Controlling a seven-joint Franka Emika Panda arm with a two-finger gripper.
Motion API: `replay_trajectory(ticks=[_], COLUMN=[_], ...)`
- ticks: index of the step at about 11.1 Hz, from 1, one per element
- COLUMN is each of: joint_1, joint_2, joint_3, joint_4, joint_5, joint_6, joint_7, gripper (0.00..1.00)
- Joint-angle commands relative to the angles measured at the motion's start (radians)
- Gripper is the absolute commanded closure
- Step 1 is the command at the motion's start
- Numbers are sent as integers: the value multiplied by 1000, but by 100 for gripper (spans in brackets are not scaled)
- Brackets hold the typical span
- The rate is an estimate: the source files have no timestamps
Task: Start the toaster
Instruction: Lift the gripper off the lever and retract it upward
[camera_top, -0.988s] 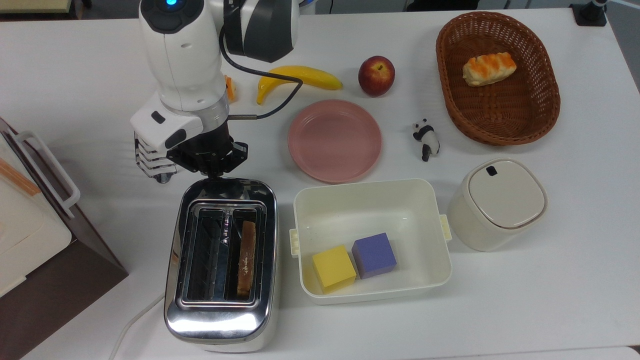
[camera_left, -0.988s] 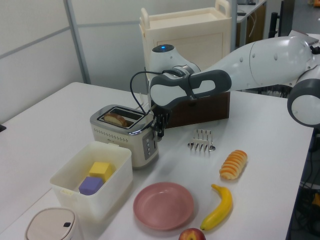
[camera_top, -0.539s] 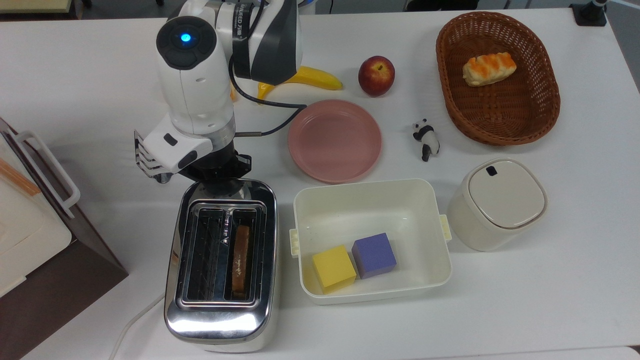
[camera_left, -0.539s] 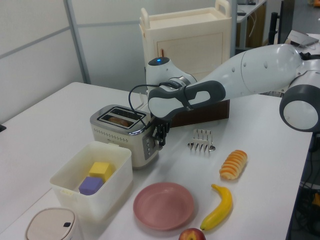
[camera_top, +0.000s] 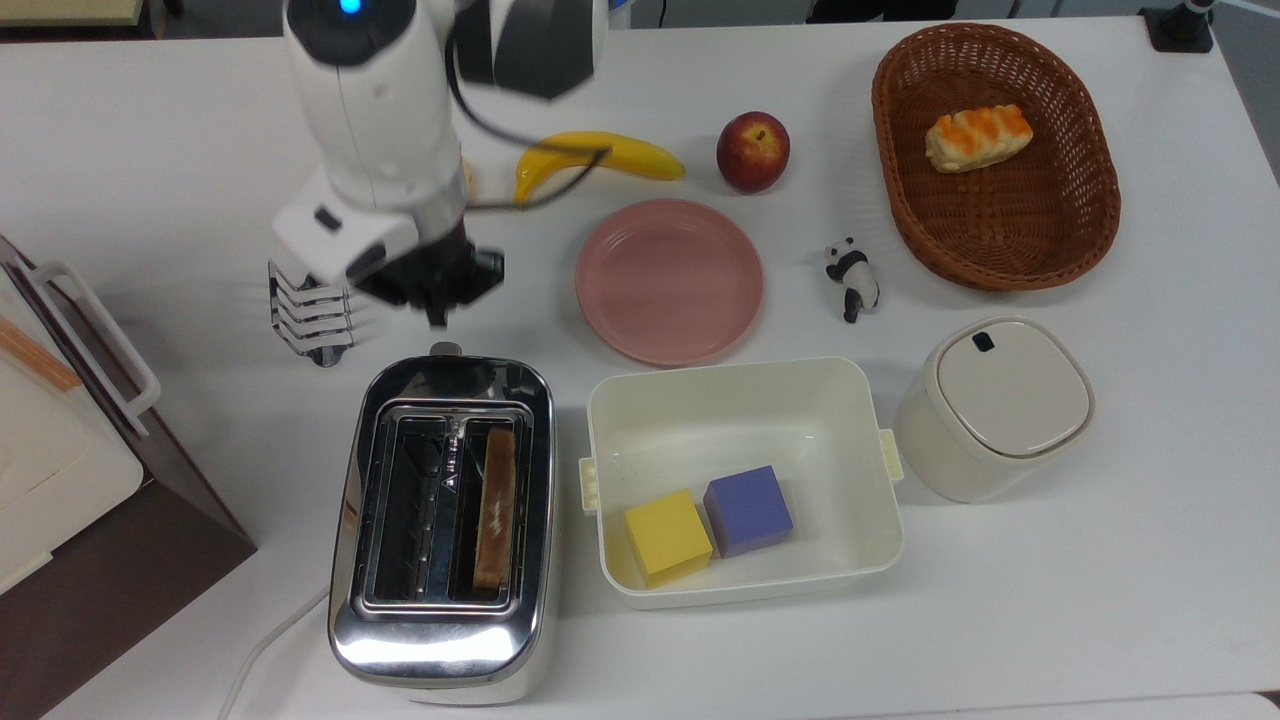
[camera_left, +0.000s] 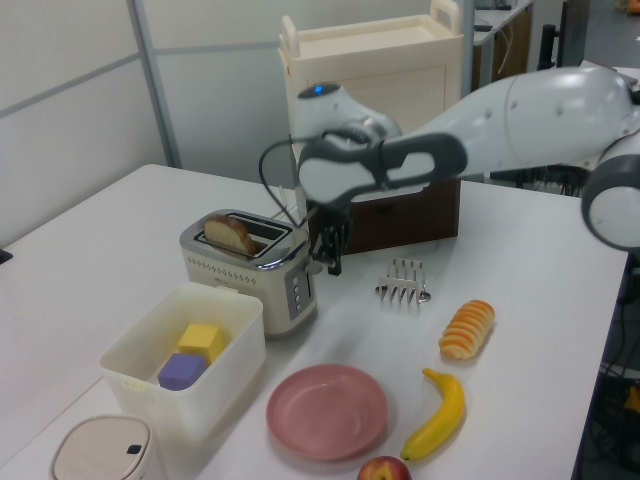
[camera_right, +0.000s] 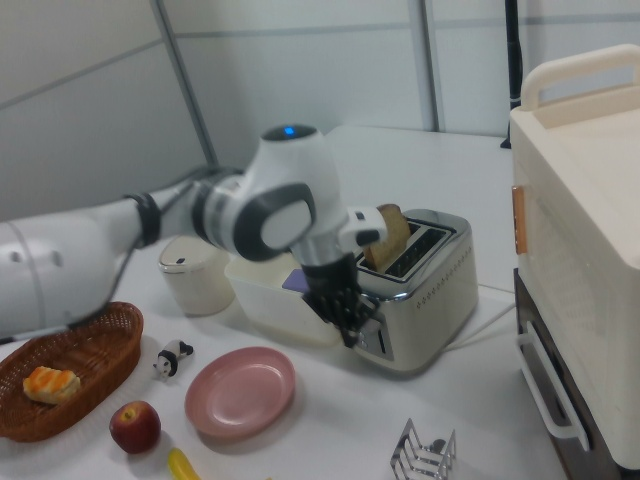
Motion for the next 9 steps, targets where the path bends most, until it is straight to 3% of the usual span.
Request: replay_trajectory(ticks=[1, 2, 3, 5, 9], joint_1=[23, 40, 61, 69, 37], joint_2=[-162, -187, -199, -220, -236], joint_3=[3, 3, 3, 3, 55], joint_4=[-40, -42, -46, -60, -63], joint_5=[2, 2, 2, 1, -16], joint_6=[-215, -258, -289, -294, -276], joint_7=[-62, -55, -47, 9, 53], gripper=[100, 99, 84, 0, 0])
